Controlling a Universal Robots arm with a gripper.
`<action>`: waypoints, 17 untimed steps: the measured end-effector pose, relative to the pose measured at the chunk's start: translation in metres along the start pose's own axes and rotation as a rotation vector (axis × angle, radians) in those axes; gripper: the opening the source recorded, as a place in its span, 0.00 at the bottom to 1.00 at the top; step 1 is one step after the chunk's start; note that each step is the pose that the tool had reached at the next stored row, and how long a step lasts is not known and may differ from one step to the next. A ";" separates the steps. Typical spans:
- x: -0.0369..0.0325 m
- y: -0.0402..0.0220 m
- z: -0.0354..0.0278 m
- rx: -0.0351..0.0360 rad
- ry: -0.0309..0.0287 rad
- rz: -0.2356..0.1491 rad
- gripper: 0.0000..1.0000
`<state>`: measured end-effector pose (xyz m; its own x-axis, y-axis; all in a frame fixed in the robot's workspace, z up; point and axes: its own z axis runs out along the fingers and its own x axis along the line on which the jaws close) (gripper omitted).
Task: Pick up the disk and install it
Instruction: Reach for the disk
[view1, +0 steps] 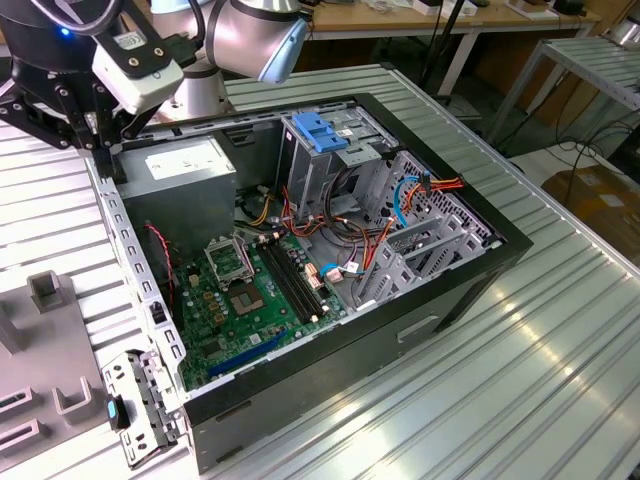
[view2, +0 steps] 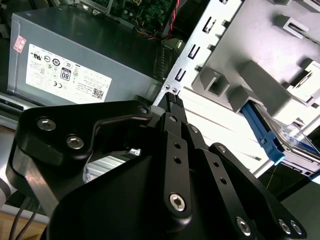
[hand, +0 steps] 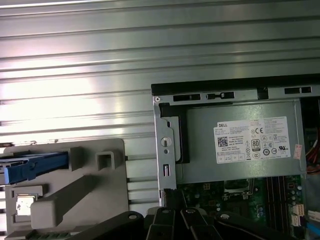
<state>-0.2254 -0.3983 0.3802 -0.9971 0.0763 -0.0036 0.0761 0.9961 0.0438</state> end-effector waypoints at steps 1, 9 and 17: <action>0.0002 0.0000 0.0001 0.0000 0.0000 0.000 0.11; 0.0023 -0.0002 0.0005 0.0001 0.0002 0.000 0.11; 0.0040 -0.0003 0.0011 0.0000 0.0004 0.000 0.11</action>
<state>-0.2294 -0.3983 0.3791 -0.9971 0.0763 -0.0032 0.0761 0.9961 0.0438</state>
